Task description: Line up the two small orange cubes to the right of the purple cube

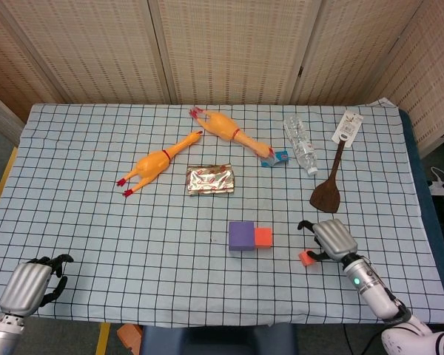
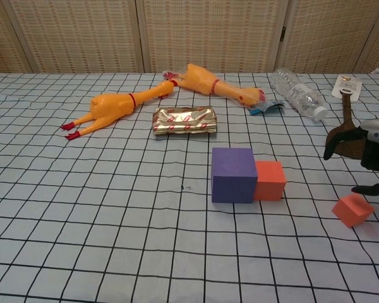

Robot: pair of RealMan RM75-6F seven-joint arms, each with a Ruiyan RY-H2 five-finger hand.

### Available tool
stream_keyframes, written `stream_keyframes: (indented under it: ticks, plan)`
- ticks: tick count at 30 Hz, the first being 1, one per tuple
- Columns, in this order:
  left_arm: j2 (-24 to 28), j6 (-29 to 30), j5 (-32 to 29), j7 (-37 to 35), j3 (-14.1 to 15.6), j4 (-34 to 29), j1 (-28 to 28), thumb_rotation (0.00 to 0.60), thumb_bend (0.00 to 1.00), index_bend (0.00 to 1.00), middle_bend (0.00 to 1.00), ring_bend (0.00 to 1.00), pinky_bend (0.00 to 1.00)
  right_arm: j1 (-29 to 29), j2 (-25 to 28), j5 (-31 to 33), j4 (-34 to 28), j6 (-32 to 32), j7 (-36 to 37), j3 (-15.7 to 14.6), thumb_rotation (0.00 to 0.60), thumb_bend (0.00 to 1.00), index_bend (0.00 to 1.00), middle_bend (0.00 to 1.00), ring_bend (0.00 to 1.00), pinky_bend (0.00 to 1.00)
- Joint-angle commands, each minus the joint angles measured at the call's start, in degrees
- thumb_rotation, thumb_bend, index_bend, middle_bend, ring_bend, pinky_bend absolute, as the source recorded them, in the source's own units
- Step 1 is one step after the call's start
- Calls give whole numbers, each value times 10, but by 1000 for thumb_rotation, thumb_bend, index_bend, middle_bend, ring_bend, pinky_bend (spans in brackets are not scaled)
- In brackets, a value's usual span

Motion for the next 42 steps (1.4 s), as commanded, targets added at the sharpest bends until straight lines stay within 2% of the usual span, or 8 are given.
stream_keyframes:
  ticks: [1, 10, 22, 33, 42]
  plan:
    - [0, 0, 0, 0, 0, 0, 0, 600, 448, 373, 558, 495, 564, 0, -2, -6, 7, -11, 2, -9, 600, 89, 327, 1000, 869, 1000]
    - [0, -1, -1, -1, 0, 1, 0, 600, 448, 373, 558, 495, 564, 2, 1, -32, 3, -29, 36, -25, 600, 85, 327, 1000, 868, 1000]
    - [-1, -1, -1, 0, 0, 1, 0, 600, 448, 374, 558, 495, 564, -2, 15, -51, -8, -13, 65, -23, 600, 84, 327, 1000, 870, 1000]
    - [0, -1, 0, 0, 0, 0, 0, 600, 447, 373, 558, 495, 563, 0, 41, -53, -25, -32, 65, -37, 600, 84, 345, 1000, 871, 1000]
    - [0, -1, 0, -1, 0, 1, 0, 600, 448, 373, 558, 495, 563, 0, 23, -38, -6, -41, 41, -35, 600, 84, 358, 1000, 871, 1000]
